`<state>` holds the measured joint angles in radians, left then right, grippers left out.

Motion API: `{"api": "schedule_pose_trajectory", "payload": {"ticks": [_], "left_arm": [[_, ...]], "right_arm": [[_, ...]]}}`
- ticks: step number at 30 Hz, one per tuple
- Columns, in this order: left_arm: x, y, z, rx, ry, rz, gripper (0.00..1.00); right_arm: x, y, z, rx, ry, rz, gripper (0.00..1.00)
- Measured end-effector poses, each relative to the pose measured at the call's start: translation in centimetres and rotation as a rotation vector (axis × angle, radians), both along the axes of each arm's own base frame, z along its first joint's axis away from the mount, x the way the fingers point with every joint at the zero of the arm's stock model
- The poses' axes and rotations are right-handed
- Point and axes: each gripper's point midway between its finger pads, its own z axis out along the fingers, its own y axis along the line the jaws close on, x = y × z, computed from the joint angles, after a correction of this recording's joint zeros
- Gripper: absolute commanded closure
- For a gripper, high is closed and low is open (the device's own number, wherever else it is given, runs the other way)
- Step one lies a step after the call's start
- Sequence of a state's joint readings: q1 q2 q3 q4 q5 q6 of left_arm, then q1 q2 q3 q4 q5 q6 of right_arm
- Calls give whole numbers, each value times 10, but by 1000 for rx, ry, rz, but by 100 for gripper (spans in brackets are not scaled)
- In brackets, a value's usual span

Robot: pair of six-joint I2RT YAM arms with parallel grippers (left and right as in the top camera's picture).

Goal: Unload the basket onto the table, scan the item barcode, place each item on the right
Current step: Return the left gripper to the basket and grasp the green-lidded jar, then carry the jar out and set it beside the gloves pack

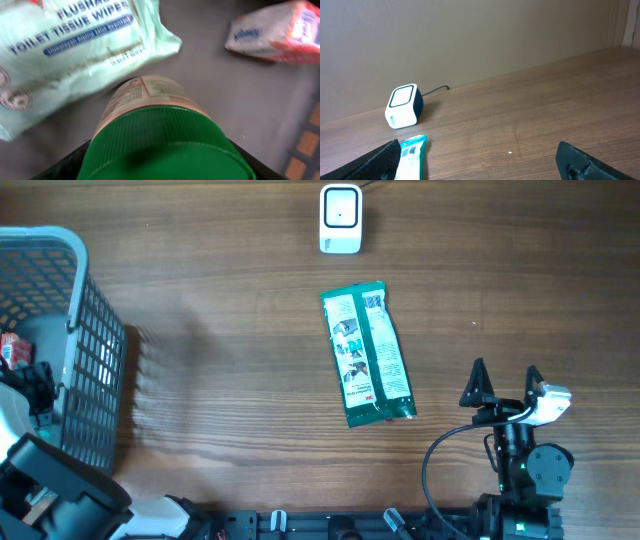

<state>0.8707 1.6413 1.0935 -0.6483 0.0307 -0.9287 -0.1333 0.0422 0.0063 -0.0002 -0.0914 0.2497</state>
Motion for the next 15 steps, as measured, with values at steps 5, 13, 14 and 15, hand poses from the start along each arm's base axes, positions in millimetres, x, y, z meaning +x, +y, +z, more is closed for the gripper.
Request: {"api": "schedule_pose_trajectory", "payload": {"ticks": [5,13,14,15], "left_arm": [[12,-6,45,20,-109,-31,37],[35,-37,203,256,-449,-161,36],[39,-47,219,281,-484,-194,36],[45,-59,237,306,-524,-233,36]], "right_arm": [[0,0,0,0,0,0,0],[0,0,0,0,0,0,0],[0,0,0,0,0,0,1],[0,0,0,0,0,0,0]]}}
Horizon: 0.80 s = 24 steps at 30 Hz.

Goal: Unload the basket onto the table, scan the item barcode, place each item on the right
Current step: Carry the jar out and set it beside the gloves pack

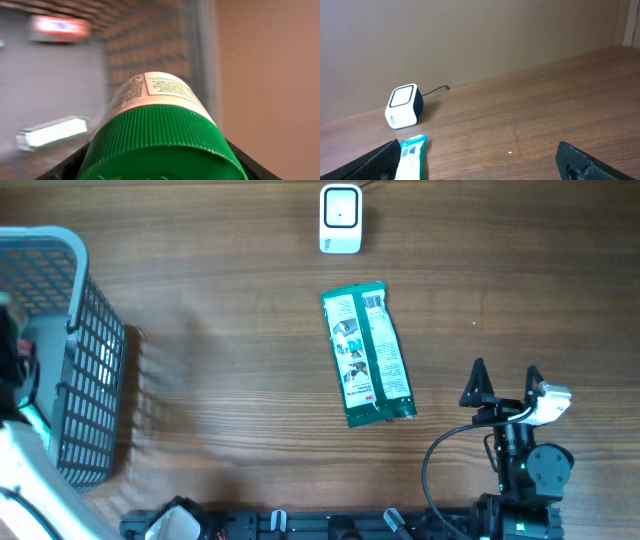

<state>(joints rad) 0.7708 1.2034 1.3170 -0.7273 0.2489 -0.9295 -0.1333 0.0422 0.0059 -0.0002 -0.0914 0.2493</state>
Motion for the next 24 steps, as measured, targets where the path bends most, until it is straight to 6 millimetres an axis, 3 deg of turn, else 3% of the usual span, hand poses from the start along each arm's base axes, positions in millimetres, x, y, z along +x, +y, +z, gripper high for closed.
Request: {"api": "schedule_pose_trajectory", "payload": {"ticks": [2,5,7,9,10,13,17,19,22,24], "left_arm": [[10,-27,32,54,-72,-82,36],[28,-87,78,136,-199,-258,37],[37,-127,88,145,-231,-372,37],[44,-159,83,128,-218,-465,37],[49,-184,71,107,-176,-530,37],[63,-230,24,78,-3,-637,37],[79,-292,-50,93,252,-777,36],[85,-332,-93,105,369,-872,36],[85,-370,-147,118,510,-960,36],[82,-386,-180,127,600,-995,36]], "right_arm": [[0,0,0,0,0,0,0],[0,0,0,0,0,0,0],[0,0,0,0,0,0,0],[0,0,0,0,0,0,0],[0,0,0,0,0,0,0],[0,0,0,0,0,0,0],[0,0,0,0,0,-1,0],[0,-1,0,0,0,-3,0],[0,-1,0,0,0,-3,0],[0,-1,0,0,0,-3,0]]}}
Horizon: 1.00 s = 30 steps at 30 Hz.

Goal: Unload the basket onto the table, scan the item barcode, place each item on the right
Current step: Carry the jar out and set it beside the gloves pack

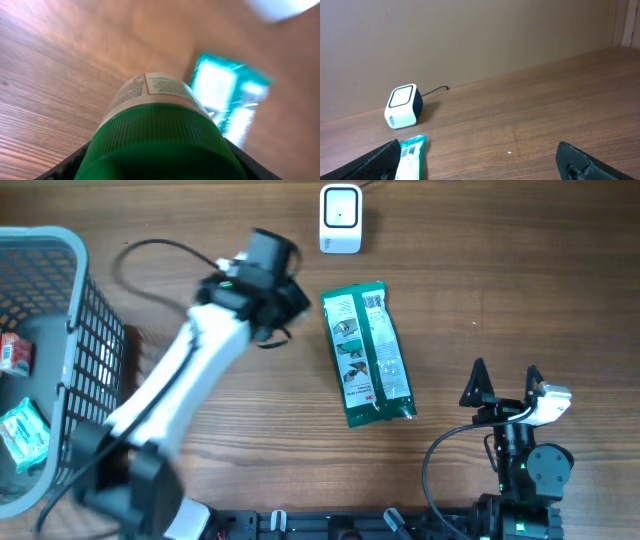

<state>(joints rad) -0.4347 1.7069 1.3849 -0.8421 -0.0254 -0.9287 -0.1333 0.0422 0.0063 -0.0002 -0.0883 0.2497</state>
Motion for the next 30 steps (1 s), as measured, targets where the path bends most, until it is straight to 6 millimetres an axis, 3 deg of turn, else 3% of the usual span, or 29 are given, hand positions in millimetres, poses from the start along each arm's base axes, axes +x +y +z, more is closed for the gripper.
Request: {"api": "schedule_pose_trajectory", "payload": {"ticks": [3,5,7,8,11,14,16,19,21,24,26,27,30], "left_arm": [[-10,-13,-53,68,132,-40,34],[-16,-14,-75,97,187,-51,28],[-19,-17,-83,108,205,-61,17],[-20,-19,-83,109,204,-70,0],[-23,-24,-80,119,203,-113,0],[-16,-28,-48,134,190,-155,0],[-1,-29,-11,138,124,-160,0],[18,-12,54,162,7,-118,0],[26,18,105,187,-98,-43,0],[23,87,169,238,-241,128,0],[14,129,194,267,-292,233,0],[7,162,206,286,-310,322,0],[-22,243,214,319,-276,588,0]], "right_arm": [[0,0,0,0,0,0,0],[0,0,0,0,0,0,0],[0,0,0,0,0,0,0],[0,0,0,0,0,0,0],[0,0,0,0,0,0,0],[0,0,0,0,1,0,0],[0,0,0,0,0,0,0],[0,0,0,0,0,0,0],[0,0,0,0,0,0,0],[0,0,0,0,0,0,0],[0,0,0,0,0,0,0],[0,0,0,0,0,0,0],[0,0,0,0,0,0,0]]}}
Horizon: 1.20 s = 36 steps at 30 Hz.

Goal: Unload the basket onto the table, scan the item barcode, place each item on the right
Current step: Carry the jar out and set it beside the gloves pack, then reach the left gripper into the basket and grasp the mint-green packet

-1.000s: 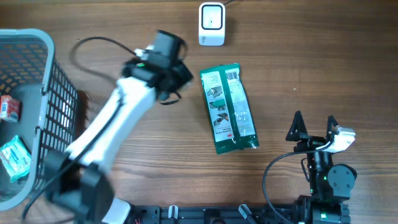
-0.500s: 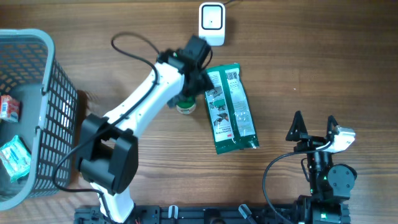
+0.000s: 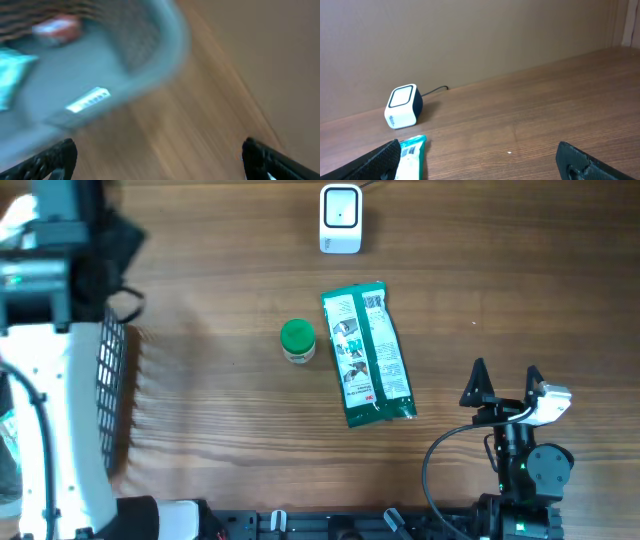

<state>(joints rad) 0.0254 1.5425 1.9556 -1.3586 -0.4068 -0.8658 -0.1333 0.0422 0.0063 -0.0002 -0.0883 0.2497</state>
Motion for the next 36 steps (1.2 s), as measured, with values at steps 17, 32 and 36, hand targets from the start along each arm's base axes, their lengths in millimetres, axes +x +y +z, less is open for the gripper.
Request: {"api": "schedule_pose_trajectory", "payload": {"ticks": [17,32,36], "left_arm": [[-122,211,-113,-87,226,669,0],[-117,237,-280,-153,747,256,0],[-119,237,-284,-152,768,238,0]], "right_arm": [[0,0,0,7,0,-1,0],[0,0,0,7,0,-1,0],[0,0,0,7,0,-1,0]]}}
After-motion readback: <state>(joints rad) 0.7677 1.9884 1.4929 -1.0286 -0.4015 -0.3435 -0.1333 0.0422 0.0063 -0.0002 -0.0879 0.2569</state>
